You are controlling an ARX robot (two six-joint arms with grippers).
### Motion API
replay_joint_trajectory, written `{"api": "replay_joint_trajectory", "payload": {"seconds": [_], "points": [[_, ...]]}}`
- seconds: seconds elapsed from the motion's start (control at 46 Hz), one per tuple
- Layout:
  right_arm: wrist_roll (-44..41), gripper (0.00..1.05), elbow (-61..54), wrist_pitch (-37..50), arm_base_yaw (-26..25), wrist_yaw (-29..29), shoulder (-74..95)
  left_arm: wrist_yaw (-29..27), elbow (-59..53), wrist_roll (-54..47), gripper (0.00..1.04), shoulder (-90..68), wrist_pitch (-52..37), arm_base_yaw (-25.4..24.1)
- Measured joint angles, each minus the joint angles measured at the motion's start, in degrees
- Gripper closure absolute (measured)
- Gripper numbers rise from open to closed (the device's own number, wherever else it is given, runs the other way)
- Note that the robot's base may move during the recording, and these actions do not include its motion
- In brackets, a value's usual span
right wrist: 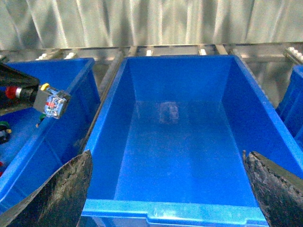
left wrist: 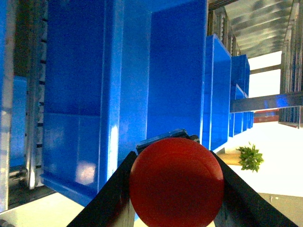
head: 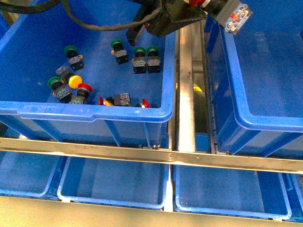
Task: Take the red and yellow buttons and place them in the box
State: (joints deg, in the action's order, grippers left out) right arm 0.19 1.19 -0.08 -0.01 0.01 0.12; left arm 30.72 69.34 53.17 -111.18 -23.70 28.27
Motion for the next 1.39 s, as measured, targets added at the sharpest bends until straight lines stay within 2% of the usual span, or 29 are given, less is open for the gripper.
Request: {"api": "replay_joint_trajectory", "payload": {"seconds": [0.544,0.609,0.631,0.783,0.935,1.196,1.392], "points": [[0.0,0.07,0.0,0.0,0.0,0.0,0.0,-2.9,8.4,2.5,0.71,-7.2,-0.3,4.9],[-2.6,0.07,3.5,-7.5,0.0,-1.0,6.9,-3.6,9.2,2.6,0.71,-8.0,-0.3,4.9],[-3.8,0.07,4.5,-7.3,0.0,-1.7,10.4,-4.0,9.3,2.6,0.71,-8.2,-0.3,4.9],[-16.0,0.07,12.1,10.1,1.6,-11.3,37.7,-4.0,10.6,2.6,0.71,-8.9,-0.2,5.3],[-24.0,0.07,15.9,18.8,3.4,-14.5,50.2,-4.8,10.6,2.6,0.71,-9.0,-0.2,5.4],[-32.1,0.07,19.0,31.9,8.3,-15.5,66.3,-5.4,11.1,2.6,0.71,-9.9,-0.2,5.9],[-37.8,0.07,22.0,44.9,9.0,-12.5,79.7,-5.7,11.6,2.6,0.71,-10.9,-0.2,6.2]]}}
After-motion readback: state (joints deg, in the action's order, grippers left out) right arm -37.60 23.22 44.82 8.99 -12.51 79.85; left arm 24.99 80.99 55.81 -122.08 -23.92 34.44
